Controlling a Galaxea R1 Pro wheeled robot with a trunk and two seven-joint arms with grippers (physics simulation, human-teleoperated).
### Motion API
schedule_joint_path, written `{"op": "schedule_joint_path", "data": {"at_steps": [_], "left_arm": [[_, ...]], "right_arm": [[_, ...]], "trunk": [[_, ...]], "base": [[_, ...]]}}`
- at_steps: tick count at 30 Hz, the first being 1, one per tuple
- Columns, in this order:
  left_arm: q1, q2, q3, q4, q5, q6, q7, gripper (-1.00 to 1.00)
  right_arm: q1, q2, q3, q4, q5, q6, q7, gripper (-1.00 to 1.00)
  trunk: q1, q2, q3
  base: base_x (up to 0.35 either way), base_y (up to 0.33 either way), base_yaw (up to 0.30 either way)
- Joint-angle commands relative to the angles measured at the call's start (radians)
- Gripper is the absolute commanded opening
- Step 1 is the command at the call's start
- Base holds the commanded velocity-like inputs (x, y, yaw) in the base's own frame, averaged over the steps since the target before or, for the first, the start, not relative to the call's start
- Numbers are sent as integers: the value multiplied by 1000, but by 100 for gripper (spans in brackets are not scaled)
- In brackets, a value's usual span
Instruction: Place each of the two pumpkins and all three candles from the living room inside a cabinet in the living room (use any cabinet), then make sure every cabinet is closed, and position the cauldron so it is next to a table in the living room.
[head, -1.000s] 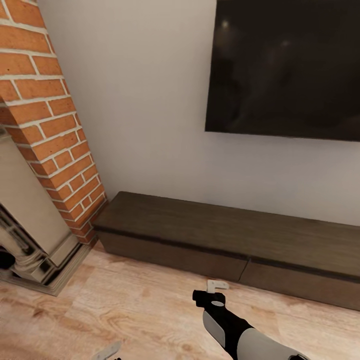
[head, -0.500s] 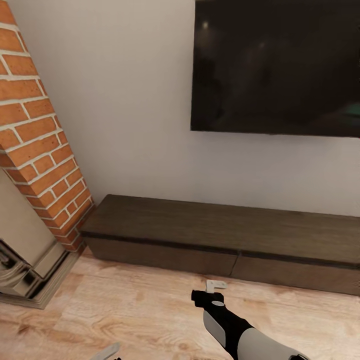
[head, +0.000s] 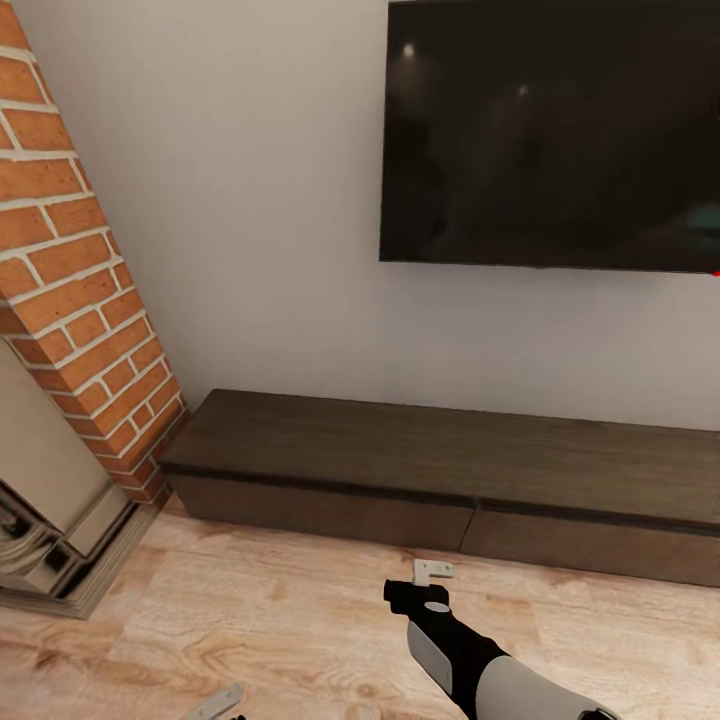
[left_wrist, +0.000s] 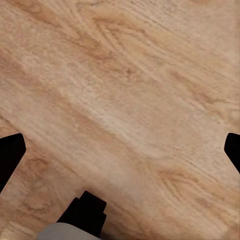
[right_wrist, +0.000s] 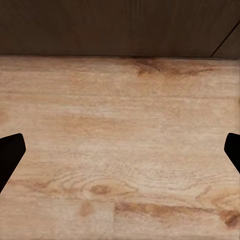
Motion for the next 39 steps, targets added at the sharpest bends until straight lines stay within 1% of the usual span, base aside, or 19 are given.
{"op": "schedule_joint_path", "data": {"at_steps": [1,5,10,16,22,29,37,39], "left_arm": [[0,0,-9,0,8,-4,6,100],[0,0,-9,0,8,-4,6,100],[0,0,-9,0,8,-4,6,100],[0,0,-9,0,8,-10,6,100],[0,0,-9,0,8,-12,6,100],[0,1,-9,-1,8,-13,6,100],[0,2,-9,-1,8,-13,6,100],[0,2,-9,-1,8,-14,6,100]], "right_arm": [[-1,-1,8,-1,-9,-1,-5,100],[-1,-2,8,-1,-9,-2,-5,100],[-1,-3,8,-1,-9,-2,-5,100],[-1,-3,8,-1,-9,-2,-6,100],[-1,-3,8,-1,-9,-1,-5,100],[-1,-4,8,-1,-10,0,-5,100],[-1,-5,8,-1,-11,-2,-5,100],[-1,-5,8,-1,-11,-2,-6,100]], "trunk": [[0,0,-1],[0,0,-1],[0,0,-1],[0,0,-1],[0,0,-1],[0,0,-1],[0,0,-1],[8,-14,-7]], "base": [[0,0,-25],[-35,0,-10],[-210,0,-2],[-68,0,0],[-198,0,-7],[-34,0,-112],[-1,0,-15],[0,0,-1]]}}
